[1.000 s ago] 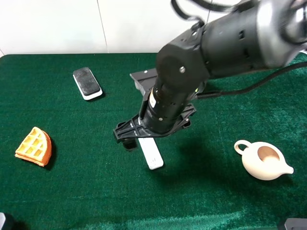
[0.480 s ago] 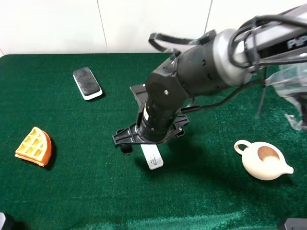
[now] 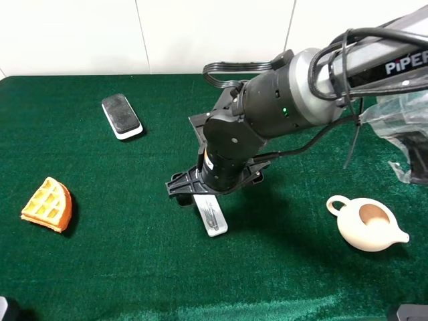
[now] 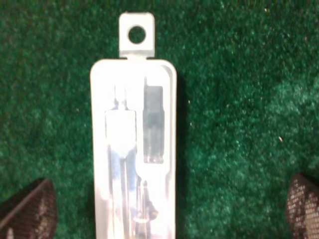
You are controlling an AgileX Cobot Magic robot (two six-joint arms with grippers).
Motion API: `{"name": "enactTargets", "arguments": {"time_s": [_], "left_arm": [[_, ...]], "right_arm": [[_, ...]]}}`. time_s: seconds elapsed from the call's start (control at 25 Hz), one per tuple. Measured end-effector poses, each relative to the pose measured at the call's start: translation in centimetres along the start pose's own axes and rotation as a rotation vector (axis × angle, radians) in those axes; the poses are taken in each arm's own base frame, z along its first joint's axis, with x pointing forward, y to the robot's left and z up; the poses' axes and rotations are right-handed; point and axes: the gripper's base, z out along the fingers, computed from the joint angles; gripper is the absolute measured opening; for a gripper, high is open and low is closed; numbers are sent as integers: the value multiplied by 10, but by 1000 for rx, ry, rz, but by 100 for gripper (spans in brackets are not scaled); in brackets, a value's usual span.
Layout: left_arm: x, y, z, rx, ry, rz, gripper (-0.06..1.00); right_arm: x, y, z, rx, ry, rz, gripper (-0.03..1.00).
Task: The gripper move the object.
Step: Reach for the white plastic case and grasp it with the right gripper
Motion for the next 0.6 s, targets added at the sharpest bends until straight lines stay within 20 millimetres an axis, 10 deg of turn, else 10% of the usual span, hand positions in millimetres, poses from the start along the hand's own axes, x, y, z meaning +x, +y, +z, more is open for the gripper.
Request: {"name": "enactTargets", "arguments": {"time_s": [0.6], "left_arm": [[0,0,0,0,0,0,97]], "right_arm": [[4,1,21,0,26,11,70]]}}
